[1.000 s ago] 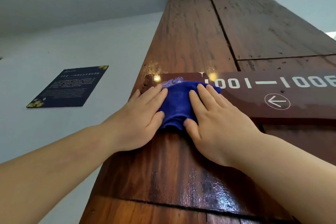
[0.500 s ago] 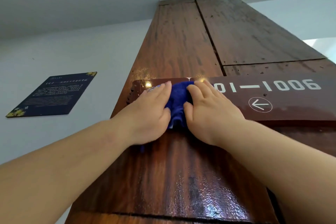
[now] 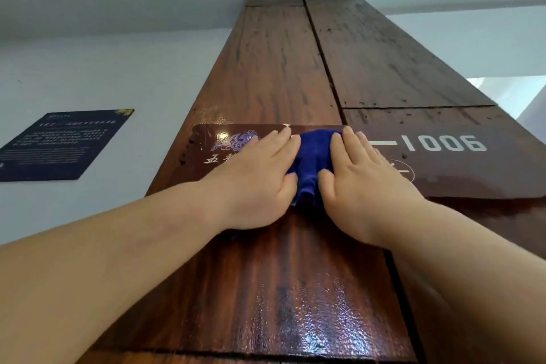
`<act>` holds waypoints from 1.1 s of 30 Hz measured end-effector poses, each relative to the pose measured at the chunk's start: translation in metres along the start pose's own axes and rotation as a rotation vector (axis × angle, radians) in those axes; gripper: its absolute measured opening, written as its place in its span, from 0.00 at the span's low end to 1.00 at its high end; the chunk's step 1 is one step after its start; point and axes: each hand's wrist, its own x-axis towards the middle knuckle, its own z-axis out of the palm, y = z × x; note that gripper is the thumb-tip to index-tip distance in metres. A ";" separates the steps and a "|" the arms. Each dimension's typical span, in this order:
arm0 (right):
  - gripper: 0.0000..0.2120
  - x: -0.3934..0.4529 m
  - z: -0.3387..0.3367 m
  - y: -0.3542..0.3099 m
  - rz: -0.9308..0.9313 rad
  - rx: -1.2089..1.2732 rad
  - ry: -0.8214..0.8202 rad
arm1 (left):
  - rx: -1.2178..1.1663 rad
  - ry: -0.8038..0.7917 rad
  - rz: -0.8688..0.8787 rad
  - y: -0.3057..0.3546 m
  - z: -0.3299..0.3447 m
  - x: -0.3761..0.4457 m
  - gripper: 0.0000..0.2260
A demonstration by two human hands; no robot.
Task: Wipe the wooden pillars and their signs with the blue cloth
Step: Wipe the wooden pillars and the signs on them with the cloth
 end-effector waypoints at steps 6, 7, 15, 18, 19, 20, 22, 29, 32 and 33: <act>0.34 -0.044 -0.002 -0.007 0.032 0.095 0.021 | -0.047 -0.060 0.013 0.012 -0.002 -0.024 0.29; 0.34 -0.037 -0.003 -0.005 0.045 0.108 0.013 | -0.061 -0.067 -0.001 0.014 -0.002 -0.020 0.29; 0.32 0.047 -0.007 0.021 0.168 0.162 0.030 | -0.002 -0.089 -0.188 0.016 -0.005 0.058 0.21; 0.32 0.061 -0.014 0.034 0.231 0.166 0.002 | 0.032 -0.092 -0.206 0.024 -0.008 0.086 0.19; 0.33 0.062 -0.015 0.035 0.241 0.164 -0.006 | 0.022 -0.093 -0.212 0.025 -0.007 0.089 0.21; 0.33 0.061 -0.015 0.034 0.247 0.161 -0.006 | 0.012 -0.084 -0.207 0.024 -0.006 0.088 0.21; 0.33 0.052 -0.012 0.030 0.248 0.158 0.008 | -0.014 -0.065 -0.181 0.022 -0.002 0.079 0.22; 0.34 -0.004 0.001 0.025 0.158 0.201 0.081 | -0.076 0.007 -0.125 0.032 0.007 0.047 0.25; 0.34 -0.020 0.001 0.025 0.114 0.203 0.081 | -0.104 0.076 -0.127 0.041 0.014 0.028 0.26; 0.34 -0.025 0.001 0.025 0.105 0.202 0.084 | -0.102 0.092 -0.121 0.044 0.016 0.024 0.26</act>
